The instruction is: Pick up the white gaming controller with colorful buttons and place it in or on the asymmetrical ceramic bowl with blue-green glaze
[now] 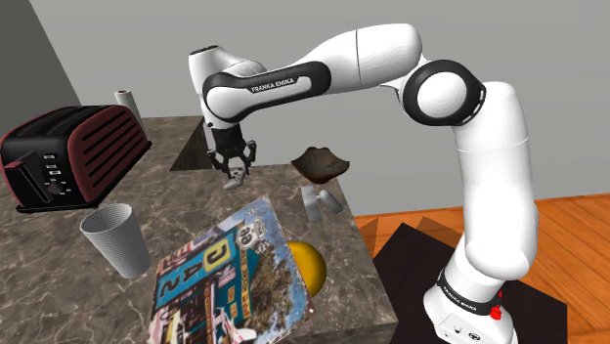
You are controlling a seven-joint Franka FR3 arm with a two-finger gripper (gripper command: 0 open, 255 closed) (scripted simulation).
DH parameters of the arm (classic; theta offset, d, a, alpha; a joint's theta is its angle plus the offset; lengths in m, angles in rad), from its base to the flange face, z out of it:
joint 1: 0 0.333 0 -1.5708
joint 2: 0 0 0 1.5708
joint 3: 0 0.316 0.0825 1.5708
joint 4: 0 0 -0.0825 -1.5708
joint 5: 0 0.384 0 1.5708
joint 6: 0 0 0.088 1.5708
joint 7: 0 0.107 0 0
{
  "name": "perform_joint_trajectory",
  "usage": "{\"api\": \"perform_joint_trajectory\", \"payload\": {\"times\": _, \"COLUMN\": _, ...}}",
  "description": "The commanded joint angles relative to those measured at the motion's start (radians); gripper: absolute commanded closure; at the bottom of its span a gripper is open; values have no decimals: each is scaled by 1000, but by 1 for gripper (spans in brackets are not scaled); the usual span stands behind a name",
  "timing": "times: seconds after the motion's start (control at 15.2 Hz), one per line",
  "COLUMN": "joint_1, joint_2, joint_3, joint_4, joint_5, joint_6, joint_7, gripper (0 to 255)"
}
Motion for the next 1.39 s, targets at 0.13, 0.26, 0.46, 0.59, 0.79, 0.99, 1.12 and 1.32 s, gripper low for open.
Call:
{"api": "perform_joint_trajectory", "payload": {"times": 0.13, "joint_1": 7, "joint_2": 0, "joint_3": 2, "joint_4": 54, "joint_5": 2, "joint_6": -53, "joint_7": -7, "gripper": 255}}
{"api": "perform_joint_trajectory", "payload": {"times": 0.26, "joint_1": 11, "joint_2": 1, "joint_3": 3, "joint_4": 83, "joint_5": 3, "joint_6": -81, "joint_7": -10, "gripper": 255}}
{"api": "perform_joint_trajectory", "payload": {"times": 0.46, "joint_1": 17, "joint_2": 5, "joint_3": 3, "joint_4": 129, "joint_5": 2, "joint_6": -123, "joint_7": -14, "gripper": 255}}
{"api": "perform_joint_trajectory", "payload": {"times": 0.59, "joint_1": 23, "joint_2": 9, "joint_3": 3, "joint_4": 163, "joint_5": 1, "joint_6": -152, "joint_7": -17, "gripper": 255}}
{"api": "perform_joint_trajectory", "payload": {"times": 0.79, "joint_1": 33, "joint_2": 19, "joint_3": 3, "joint_4": 219, "joint_5": -2, "joint_6": -198, "joint_7": -22, "gripper": 255}}
{"api": "perform_joint_trajectory", "payload": {"times": 0.99, "joint_1": 45, "joint_2": 32, "joint_3": 2, "joint_4": 282, "joint_5": -8, "joint_6": -247, "joint_7": -26, "gripper": 255}}
{"api": "perform_joint_trajectory", "payload": {"times": 1.12, "joint_1": 16, "joint_2": -11, "joint_3": 4, "joint_4": 227, "joint_5": 8, "joint_6": -232, "joint_7": -42, "gripper": 255}}
{"api": "perform_joint_trajectory", "payload": {"times": 1.32, "joint_1": -68, "joint_2": -136, "joint_3": 3, "joint_4": 55, "joint_5": 57, "joint_6": -170, "joint_7": -96, "gripper": 255}}
